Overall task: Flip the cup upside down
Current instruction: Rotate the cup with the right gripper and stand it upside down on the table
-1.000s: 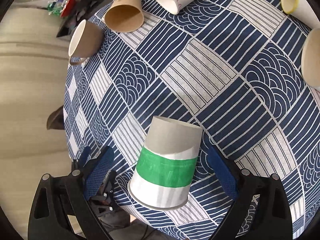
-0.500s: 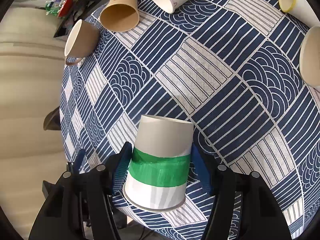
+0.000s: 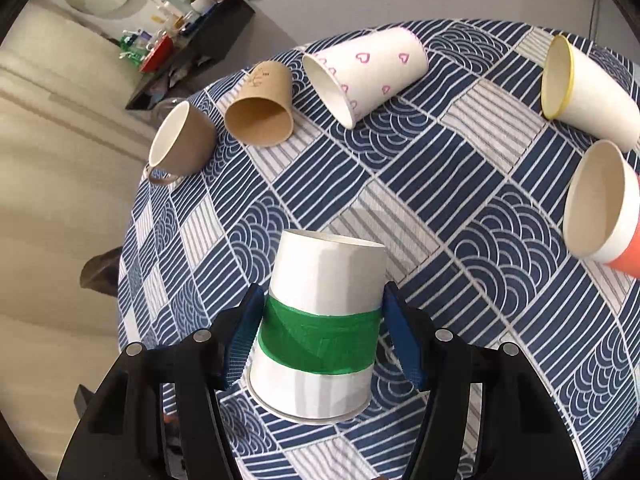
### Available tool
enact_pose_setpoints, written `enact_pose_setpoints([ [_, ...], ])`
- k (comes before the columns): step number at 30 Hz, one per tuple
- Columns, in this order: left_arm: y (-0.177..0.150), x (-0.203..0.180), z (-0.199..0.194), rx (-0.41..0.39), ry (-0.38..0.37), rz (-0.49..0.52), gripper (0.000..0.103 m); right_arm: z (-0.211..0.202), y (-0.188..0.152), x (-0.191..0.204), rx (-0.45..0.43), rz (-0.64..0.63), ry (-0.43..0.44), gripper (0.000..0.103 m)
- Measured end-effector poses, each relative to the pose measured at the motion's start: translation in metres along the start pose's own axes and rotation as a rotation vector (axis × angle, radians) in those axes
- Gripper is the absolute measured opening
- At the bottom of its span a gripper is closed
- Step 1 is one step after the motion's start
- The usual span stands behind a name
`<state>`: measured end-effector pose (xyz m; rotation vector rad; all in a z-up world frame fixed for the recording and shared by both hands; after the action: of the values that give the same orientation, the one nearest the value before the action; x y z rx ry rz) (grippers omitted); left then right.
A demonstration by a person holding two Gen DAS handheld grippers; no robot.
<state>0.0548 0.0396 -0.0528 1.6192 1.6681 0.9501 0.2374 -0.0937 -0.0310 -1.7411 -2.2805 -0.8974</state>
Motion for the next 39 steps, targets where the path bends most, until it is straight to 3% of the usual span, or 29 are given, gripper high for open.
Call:
enact_pose_setpoints([
  [8, 0.0, -0.007, -0.002, -0.012, 0.017, 0.051, 0.097, 0.004, 0.011, 0.012, -0.143, -0.099, -0.054, 0.057],
  [16, 0.001, -0.008, -0.004, -0.025, 0.019, 0.049, 0.097, -0.012, -0.006, 0.034, -0.355, -0.291, -0.199, 0.057],
  [24, 0.002, -0.007, -0.006, -0.031, 0.024, 0.046, 0.097, -0.024, -0.037, 0.04, -0.42, -0.364, -0.238, 0.057],
  [39, 0.002, -0.005, -0.003, -0.031, 0.038, 0.037, 0.097, -0.039, -0.068, 0.033, -0.456, -0.392, -0.255, 0.057],
])
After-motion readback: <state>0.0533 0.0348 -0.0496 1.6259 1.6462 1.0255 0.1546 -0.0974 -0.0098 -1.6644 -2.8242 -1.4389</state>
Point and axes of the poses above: each gripper's, at about its wrist camera, not at the fingertips, and z roughly the way its jaws point, x to its left, y to its top, the point moved 7 cm from there along z, roughly the way its jaws point, and after that the axes turned 8 degrees about -x, right-handed, at the moved point
